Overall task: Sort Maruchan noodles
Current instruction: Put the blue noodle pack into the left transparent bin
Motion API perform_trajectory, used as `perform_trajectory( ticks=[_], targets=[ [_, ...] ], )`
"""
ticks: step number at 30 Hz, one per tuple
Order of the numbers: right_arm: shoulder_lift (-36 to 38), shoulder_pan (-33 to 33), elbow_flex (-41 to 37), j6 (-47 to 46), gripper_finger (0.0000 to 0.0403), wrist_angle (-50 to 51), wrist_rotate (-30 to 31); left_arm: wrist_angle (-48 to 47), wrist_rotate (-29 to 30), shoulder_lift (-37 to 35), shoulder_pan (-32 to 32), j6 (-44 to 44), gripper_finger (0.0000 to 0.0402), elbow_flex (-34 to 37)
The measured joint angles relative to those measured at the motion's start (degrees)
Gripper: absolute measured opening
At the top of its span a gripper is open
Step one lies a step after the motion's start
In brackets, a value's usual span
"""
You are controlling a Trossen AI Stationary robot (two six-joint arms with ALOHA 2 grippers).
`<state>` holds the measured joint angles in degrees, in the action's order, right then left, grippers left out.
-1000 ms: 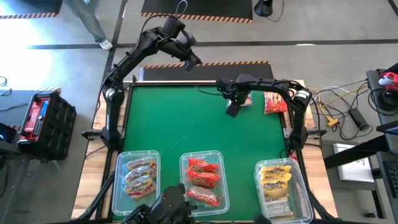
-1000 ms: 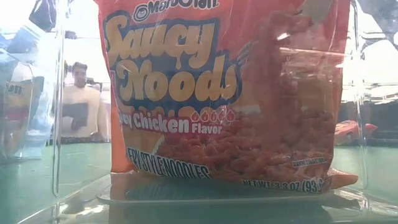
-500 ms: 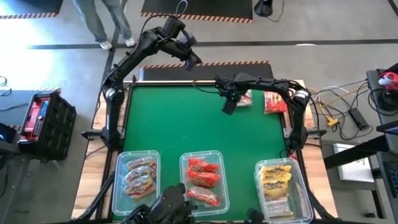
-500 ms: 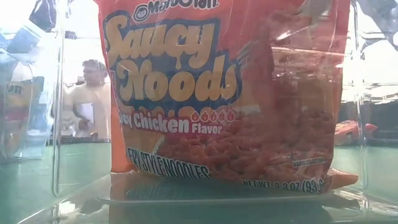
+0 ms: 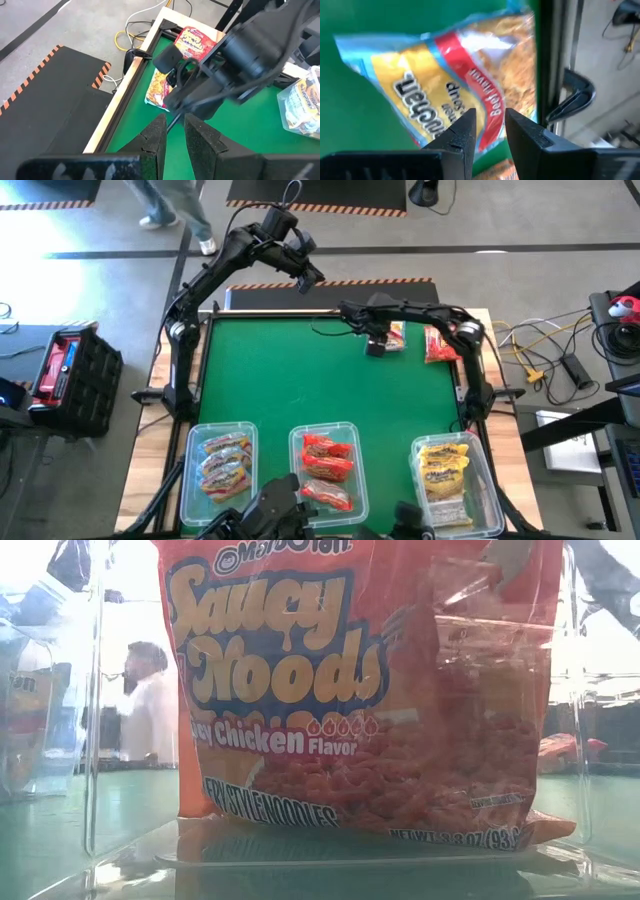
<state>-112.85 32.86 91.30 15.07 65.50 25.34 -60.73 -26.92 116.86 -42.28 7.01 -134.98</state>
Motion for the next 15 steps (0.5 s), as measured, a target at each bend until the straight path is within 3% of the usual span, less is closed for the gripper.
perform_trajectory(
  ticks=[10,15],
  targets=[
    [-13.5,-0.3,12.8,0.5,0.0068,14.0,7.0,0.1,0.0,0.0,-0.2,1.0,0.0052,0.0],
    [-15.0,-0.2,16.5,-0.2,0.0061,13.8,-1.3,-0.3,0.0,0.0,-0.3,1.2,0.0052,0.0]
  ],
)
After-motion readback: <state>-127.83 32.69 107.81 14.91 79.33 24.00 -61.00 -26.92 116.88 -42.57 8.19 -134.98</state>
